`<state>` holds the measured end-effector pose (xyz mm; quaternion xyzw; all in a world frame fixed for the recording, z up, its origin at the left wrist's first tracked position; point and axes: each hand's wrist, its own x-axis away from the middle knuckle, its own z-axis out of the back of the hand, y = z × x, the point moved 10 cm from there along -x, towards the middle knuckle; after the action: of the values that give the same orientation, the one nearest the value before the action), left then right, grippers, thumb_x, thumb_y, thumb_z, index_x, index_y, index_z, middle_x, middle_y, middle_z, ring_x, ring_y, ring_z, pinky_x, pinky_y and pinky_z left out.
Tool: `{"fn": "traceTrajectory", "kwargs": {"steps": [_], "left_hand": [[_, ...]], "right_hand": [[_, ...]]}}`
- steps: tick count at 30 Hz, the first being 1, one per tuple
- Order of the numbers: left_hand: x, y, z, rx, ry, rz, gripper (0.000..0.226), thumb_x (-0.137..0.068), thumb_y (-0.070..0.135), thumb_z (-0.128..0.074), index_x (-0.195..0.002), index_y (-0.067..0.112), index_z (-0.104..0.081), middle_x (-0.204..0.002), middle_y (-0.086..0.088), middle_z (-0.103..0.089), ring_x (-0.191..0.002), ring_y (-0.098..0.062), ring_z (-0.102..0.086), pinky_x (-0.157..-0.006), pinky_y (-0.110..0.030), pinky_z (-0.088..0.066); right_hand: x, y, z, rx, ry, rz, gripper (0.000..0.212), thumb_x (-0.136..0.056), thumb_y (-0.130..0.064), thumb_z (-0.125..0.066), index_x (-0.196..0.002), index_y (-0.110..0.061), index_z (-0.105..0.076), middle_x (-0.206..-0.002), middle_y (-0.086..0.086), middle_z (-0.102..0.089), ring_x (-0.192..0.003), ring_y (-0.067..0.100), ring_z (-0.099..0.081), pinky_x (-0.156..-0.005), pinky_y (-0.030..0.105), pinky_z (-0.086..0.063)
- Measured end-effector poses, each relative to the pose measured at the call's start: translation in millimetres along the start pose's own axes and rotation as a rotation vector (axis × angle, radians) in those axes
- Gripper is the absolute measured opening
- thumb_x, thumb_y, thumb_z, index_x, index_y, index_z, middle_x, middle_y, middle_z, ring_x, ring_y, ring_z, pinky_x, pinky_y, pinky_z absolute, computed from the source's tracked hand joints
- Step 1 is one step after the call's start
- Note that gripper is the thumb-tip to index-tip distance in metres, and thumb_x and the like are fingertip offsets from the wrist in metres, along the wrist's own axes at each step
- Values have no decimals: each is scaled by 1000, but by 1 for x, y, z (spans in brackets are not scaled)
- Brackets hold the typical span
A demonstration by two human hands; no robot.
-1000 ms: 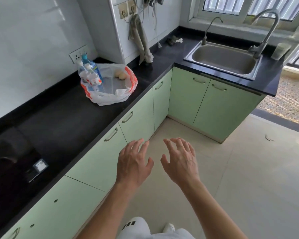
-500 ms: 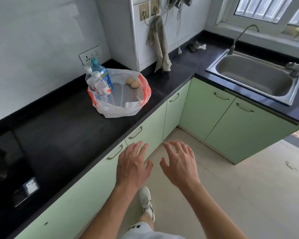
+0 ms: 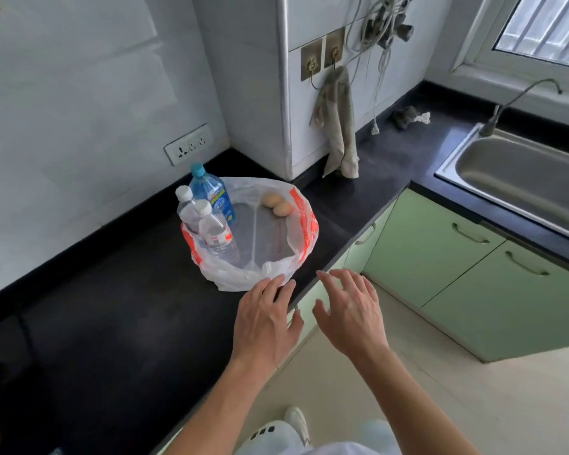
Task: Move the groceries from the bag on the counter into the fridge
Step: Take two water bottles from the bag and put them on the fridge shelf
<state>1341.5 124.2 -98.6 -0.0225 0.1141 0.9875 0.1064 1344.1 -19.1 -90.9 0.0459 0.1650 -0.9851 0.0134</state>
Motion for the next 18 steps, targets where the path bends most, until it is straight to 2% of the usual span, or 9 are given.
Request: {"fn": "traceTrajectory", "kwargs": {"steps": [5,8,12,16,18], "left_hand": [[-33,-16,-8,21,-9,46,52,-87,40,-64,-134,21,-55,-139,-1,-57,-130,-21,-51,-105,-39,-46],[-52,-25,-13,32,0,68,51,-84,37,-65,-131,20,-57,-135,-1,-59,-125,-22,-53,-100,-39,-49],[-77,-40,-17,23,16,154,53,-81,35,-68,-130,19,-57,-134,-3,-59,-122,-24,-55,-97,-42,-51],[-102,-54,-18,-6,35,272,55,-82,37,-67,-132,19,-56,-137,-3,-57,-126,-24,-53,-99,-42,-49],[-114,-60,-16,-17,59,330,52,-83,38,-62,-130,18,-57,-136,-2,-58,-124,-24,-54,-98,-42,-50]], "right_hand": [[-36,1,-13,-18,-27,19,49,-85,-32,-68,-131,-19,-59,-125,8,-65,-123,30,-58,-105,52,-46],[-63,0,-18,-20,-33,53,47,-83,-29,-68,-128,-18,-60,-122,6,-65,-123,30,-57,-104,49,-46],[-107,-8,-31,-46,-59,149,48,-81,-27,-69,-127,-20,-60,-122,6,-65,-122,30,-57,-103,50,-46],[-155,-15,-40,-54,-93,268,46,-78,-28,-71,-123,-19,-62,-121,6,-66,-118,30,-59,-100,49,-48],[-180,-20,-42,-67,-109,333,44,-80,-31,-65,-122,-19,-62,-119,5,-65,-116,29,-59,-100,48,-47]]}}
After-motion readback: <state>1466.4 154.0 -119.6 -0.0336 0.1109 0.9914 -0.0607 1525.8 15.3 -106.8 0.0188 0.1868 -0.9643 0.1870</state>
